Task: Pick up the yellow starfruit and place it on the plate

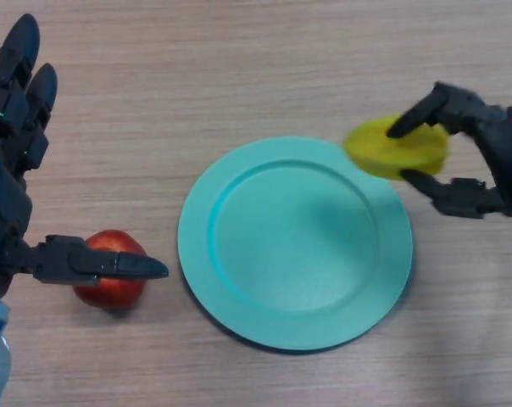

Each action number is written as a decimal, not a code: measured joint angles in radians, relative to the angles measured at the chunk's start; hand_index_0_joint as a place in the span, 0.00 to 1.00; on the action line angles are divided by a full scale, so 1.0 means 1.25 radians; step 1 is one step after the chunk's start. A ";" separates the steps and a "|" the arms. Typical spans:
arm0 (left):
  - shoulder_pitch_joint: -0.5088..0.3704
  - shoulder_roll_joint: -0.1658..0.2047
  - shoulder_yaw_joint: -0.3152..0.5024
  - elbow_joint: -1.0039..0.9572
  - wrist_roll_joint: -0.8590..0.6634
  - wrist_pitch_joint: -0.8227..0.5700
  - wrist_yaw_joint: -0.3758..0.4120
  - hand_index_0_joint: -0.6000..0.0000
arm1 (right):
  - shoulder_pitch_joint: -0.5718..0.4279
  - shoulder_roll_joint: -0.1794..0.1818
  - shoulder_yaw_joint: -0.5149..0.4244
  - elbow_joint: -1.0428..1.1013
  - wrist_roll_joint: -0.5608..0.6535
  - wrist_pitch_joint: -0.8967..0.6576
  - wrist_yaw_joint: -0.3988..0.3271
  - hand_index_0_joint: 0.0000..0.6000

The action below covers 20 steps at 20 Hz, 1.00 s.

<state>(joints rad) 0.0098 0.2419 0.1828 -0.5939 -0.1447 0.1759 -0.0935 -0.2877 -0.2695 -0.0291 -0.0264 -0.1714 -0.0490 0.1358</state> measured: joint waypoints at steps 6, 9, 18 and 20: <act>-0.006 0.000 0.000 0.000 -0.001 0.000 0.000 1.00 | 0.049 0.058 0.085 -0.117 0.092 0.142 0.009 1.00; -0.008 0.000 -0.001 0.000 -0.001 0.000 0.000 1.00 | 0.067 0.065 0.131 -0.107 0.081 0.139 -0.014 1.00; -0.019 0.000 -0.012 0.001 -0.001 0.002 0.000 1.00 | 0.134 0.065 0.184 -0.037 0.151 0.081 -0.064 1.00; -0.021 0.000 -0.015 0.001 -0.001 0.003 0.000 1.00 | 0.152 0.065 0.186 -0.044 0.150 0.130 -0.059 1.00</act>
<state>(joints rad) -0.0159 0.2421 0.1640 -0.5932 -0.1455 0.1797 -0.0930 -0.0979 -0.1880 0.2031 -0.0810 0.0159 0.1135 0.0618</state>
